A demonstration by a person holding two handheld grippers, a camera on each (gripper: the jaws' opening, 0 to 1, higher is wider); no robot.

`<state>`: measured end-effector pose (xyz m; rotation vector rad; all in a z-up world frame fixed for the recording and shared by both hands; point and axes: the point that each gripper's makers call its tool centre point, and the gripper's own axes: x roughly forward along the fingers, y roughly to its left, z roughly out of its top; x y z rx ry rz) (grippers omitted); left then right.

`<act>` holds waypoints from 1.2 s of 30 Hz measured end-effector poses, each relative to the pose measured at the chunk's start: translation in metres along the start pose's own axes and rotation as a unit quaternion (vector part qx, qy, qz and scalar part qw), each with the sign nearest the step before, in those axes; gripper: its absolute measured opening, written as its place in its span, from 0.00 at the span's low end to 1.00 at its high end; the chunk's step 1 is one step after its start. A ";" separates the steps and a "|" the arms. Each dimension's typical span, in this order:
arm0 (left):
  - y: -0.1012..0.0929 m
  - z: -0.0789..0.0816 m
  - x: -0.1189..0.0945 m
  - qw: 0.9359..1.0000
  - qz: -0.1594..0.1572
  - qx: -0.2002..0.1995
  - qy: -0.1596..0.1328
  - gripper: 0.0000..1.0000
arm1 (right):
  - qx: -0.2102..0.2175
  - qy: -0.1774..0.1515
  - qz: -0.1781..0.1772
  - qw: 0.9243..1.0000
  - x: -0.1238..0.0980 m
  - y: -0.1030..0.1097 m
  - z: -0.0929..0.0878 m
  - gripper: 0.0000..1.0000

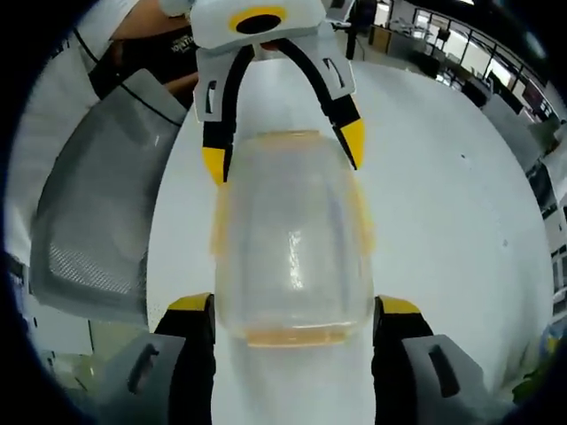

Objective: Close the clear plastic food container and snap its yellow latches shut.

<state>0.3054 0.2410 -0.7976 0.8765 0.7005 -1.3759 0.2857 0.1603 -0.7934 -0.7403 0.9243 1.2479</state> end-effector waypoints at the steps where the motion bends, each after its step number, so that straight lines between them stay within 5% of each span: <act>1: 0.000 0.000 0.000 1.000 0.000 0.000 -0.001 0.75 | -0.001 0.000 0.000 1.000 0.000 0.000 0.000 0.69; 10: 0.000 -0.002 -0.002 1.000 0.001 -0.001 0.001 0.75 | -0.005 0.005 0.003 1.000 0.001 0.000 0.003 0.69; 36: -0.004 -0.045 -0.031 0.999 0.018 -0.028 0.017 0.75 | -0.037 -0.005 0.017 0.999 0.022 0.006 0.048 0.69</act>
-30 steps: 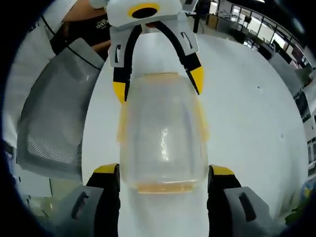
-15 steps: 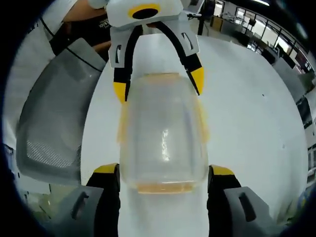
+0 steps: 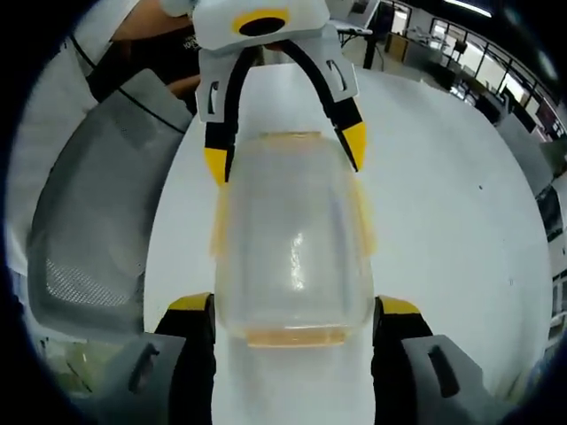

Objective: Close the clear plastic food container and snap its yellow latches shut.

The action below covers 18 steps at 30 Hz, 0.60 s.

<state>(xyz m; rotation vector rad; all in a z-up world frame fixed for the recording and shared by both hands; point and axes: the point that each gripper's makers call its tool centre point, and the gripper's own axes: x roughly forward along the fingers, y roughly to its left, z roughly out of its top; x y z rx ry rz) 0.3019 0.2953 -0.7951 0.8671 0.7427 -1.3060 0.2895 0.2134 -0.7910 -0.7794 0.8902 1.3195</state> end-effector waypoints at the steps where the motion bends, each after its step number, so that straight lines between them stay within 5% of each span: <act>1: 0.000 -0.001 -0.001 1.000 0.000 -0.001 0.001 0.75 | -0.001 -0.001 0.000 1.000 0.001 0.000 0.002 0.69; 18: -0.001 -0.014 -0.007 1.000 0.007 -0.009 0.005 0.75 | -0.012 -0.002 0.005 1.000 0.007 0.001 0.013 0.69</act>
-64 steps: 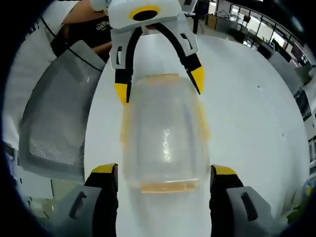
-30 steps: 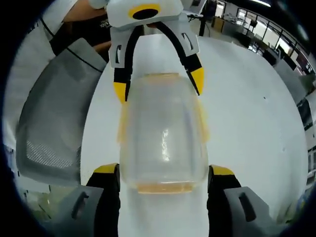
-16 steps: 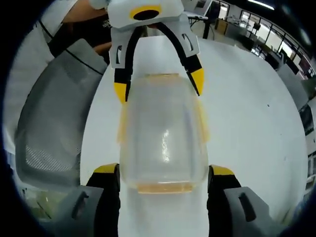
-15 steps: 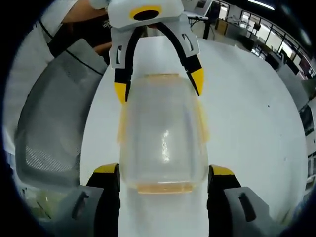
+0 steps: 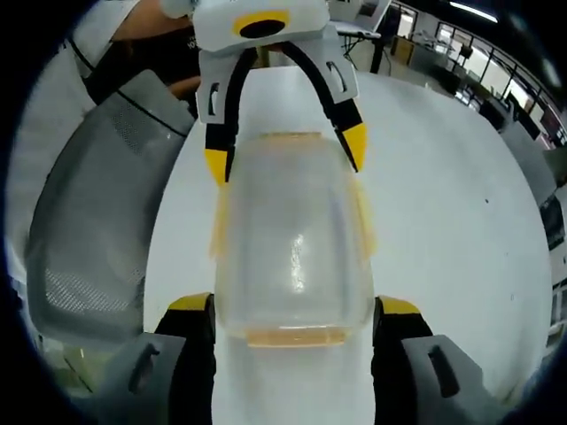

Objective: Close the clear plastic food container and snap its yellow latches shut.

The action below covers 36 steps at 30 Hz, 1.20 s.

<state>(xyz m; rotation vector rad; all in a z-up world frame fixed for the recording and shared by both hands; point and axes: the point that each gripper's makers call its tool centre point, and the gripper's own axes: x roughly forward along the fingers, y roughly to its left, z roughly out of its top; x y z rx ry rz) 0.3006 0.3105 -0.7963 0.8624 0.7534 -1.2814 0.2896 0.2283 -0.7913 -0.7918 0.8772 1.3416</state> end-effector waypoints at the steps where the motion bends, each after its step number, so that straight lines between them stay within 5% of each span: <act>1: 0.000 0.000 0.000 1.000 -0.001 0.000 0.000 0.75 | 0.000 0.000 0.000 1.000 0.000 0.000 0.000 0.69; 19: 0.005 -0.002 0.003 1.000 -0.006 0.000 0.005 0.76 | -0.003 0.004 0.000 1.000 0.002 -0.005 0.002 0.69; 36: 0.044 -0.010 0.004 1.000 -0.003 -0.010 0.000 0.77 | -0.012 0.009 0.003 1.000 0.007 -0.043 0.012 0.69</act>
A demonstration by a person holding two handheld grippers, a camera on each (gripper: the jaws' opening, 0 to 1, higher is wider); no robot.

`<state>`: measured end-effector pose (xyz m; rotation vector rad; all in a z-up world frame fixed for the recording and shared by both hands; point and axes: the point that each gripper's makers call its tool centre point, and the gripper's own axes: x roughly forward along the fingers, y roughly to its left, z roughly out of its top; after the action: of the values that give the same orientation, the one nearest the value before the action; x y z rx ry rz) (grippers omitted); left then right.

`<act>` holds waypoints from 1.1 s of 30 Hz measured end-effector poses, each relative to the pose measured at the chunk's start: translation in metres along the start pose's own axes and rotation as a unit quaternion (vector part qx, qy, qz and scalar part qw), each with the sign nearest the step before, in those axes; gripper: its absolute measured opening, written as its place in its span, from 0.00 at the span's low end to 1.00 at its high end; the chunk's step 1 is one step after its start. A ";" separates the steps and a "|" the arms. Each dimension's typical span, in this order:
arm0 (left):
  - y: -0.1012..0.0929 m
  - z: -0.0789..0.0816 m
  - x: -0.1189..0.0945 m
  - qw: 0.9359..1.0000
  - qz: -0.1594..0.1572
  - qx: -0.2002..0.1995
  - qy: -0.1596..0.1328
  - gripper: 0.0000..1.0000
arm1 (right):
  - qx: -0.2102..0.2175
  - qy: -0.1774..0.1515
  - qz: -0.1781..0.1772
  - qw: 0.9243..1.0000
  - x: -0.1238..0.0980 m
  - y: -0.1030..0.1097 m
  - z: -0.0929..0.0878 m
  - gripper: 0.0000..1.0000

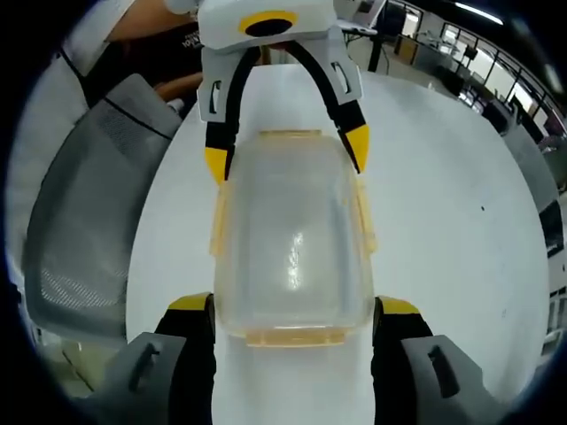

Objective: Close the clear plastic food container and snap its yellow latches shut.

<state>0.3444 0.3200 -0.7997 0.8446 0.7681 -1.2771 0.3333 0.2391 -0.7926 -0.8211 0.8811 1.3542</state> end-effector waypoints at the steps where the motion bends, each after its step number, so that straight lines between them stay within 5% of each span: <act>1: 0.002 0.000 0.000 1.000 0.000 0.000 0.000 0.77 | 0.000 0.000 0.000 1.000 0.000 -0.002 0.000 0.69; 33: 0.084 -0.006 0.006 1.000 0.001 0.004 0.013 0.77 | 0.005 -0.005 -0.003 1.000 0.005 -0.089 0.015 0.69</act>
<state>0.4283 0.3299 -0.7993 0.8702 0.7836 -1.2710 0.4226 0.2498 -0.7910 -0.8081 0.8751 1.3471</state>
